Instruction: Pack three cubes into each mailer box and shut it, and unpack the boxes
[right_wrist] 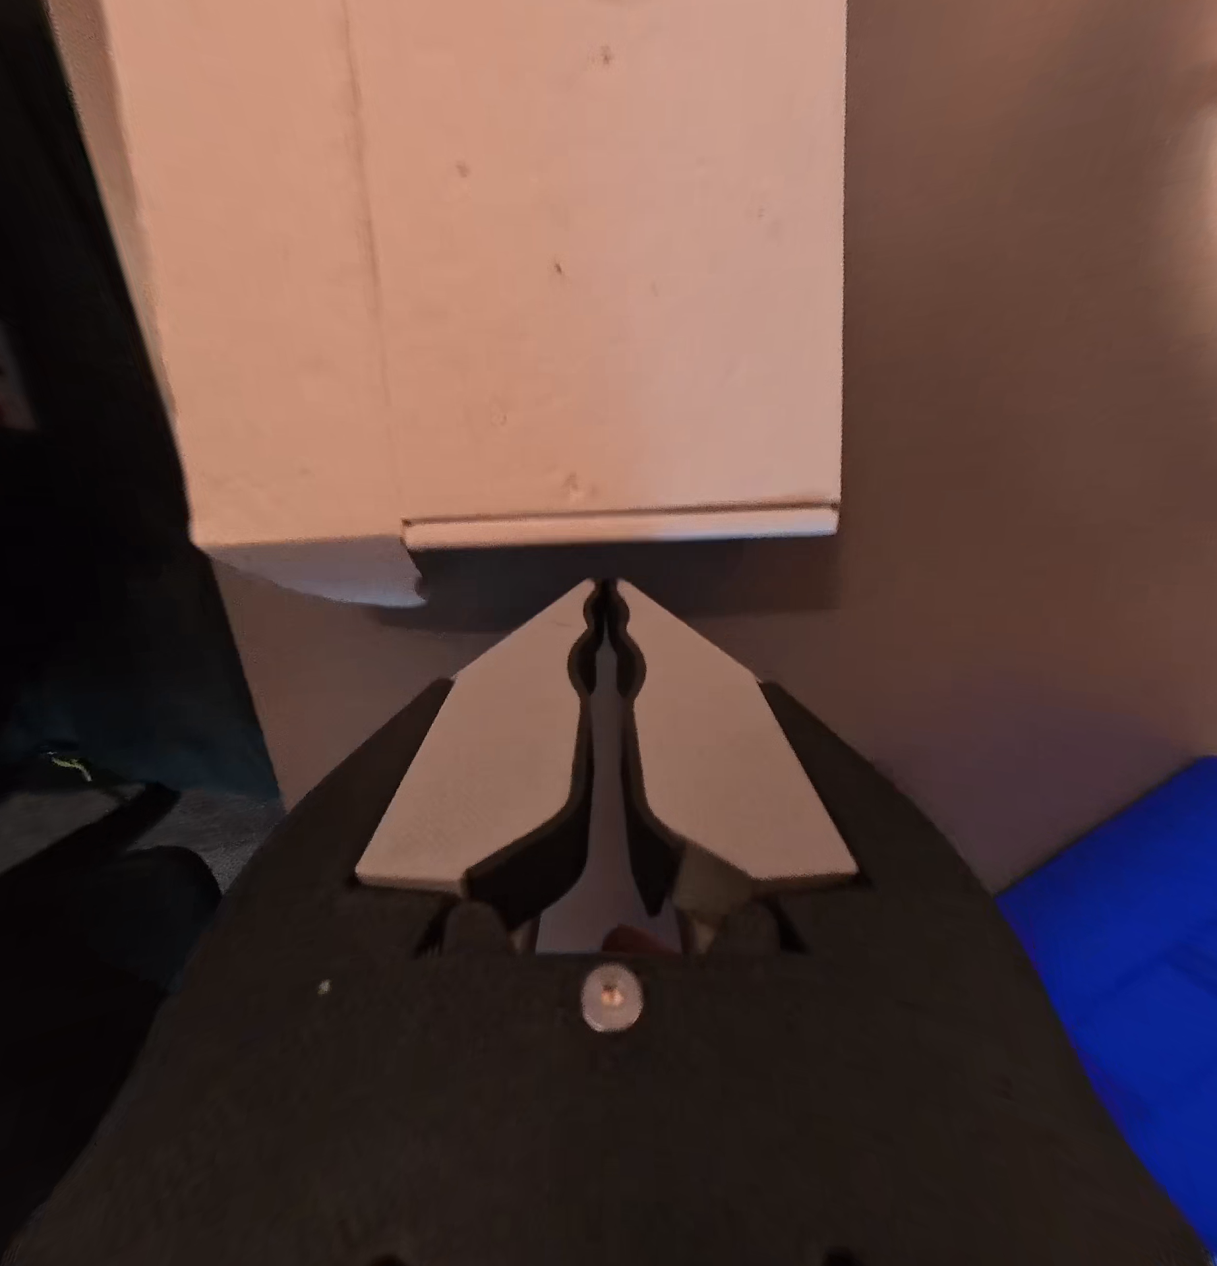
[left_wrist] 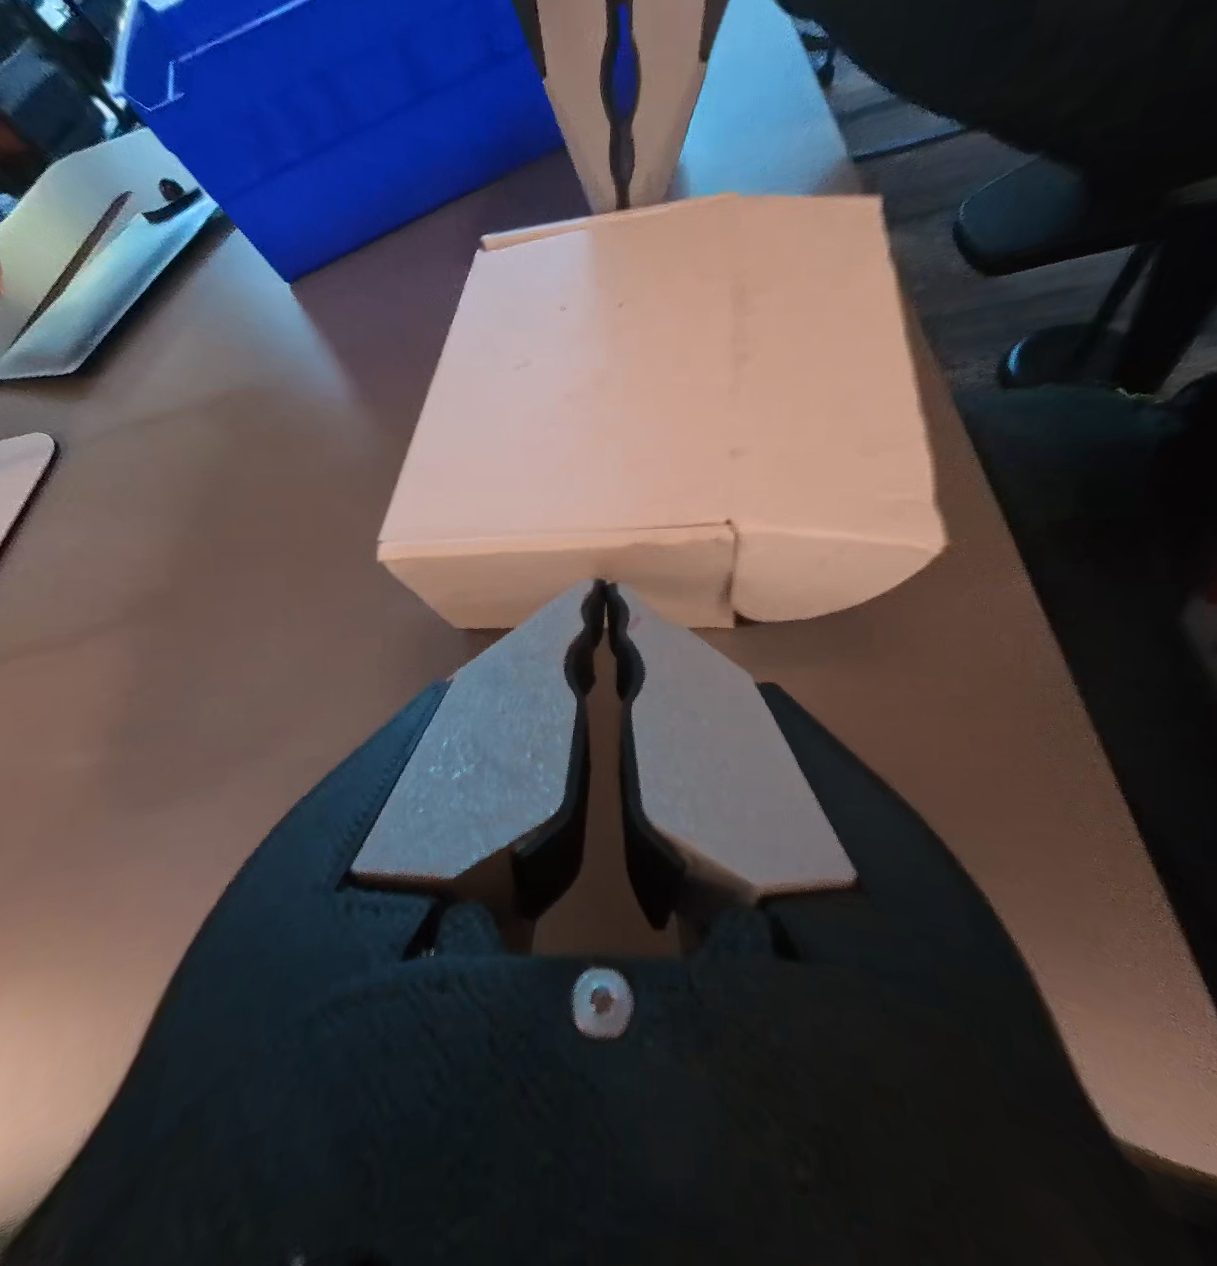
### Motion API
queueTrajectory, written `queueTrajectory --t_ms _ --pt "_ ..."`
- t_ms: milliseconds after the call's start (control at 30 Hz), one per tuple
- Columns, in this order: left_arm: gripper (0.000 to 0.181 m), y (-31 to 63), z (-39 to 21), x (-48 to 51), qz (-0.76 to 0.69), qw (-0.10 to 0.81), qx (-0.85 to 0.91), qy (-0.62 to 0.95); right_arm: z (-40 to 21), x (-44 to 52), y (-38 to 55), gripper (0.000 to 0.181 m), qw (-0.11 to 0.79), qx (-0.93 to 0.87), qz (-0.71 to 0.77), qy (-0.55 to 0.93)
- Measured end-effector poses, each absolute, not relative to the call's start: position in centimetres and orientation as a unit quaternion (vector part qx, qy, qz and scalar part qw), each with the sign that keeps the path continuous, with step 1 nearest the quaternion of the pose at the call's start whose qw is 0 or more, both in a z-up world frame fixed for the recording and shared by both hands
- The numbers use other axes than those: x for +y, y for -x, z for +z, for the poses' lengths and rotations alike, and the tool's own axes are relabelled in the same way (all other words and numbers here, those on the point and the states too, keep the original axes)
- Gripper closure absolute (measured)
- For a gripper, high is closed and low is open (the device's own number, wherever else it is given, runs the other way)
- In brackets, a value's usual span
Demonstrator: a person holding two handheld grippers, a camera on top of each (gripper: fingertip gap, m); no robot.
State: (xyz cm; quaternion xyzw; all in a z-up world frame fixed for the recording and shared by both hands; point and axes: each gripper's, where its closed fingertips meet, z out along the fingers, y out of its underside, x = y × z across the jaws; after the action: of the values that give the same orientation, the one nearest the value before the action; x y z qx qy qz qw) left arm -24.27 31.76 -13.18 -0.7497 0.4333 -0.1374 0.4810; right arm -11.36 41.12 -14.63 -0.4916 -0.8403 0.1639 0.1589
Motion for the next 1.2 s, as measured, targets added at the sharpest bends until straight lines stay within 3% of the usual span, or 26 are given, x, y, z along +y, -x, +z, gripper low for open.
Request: queueTrajectory --t_ms 200,400,900,1200 --pt "0.181 24.8 -13.8 30.8 -0.187 0.445 0.413 0.772 -16.8 41.2 7.9 0.181 0.093 -0.859 0.117 0.489" --pt "0.181 21.4 -16.0 27.4 -0.238 0.354 0.506 0.750 -17.0 37.3 9.0 0.181 0.065 -0.894 0.148 0.418" --pt "0.181 20.2 -6.7 27.4 -0.294 0.555 0.472 0.618 -9.0 35.2 11.2 0.181 0.222 -0.864 0.295 0.341" --pt "0.181 21.6 -6.2 28.9 -0.266 0.583 0.435 0.633 -9.2 37.6 11.3 0.181 0.236 -0.847 0.280 0.386"
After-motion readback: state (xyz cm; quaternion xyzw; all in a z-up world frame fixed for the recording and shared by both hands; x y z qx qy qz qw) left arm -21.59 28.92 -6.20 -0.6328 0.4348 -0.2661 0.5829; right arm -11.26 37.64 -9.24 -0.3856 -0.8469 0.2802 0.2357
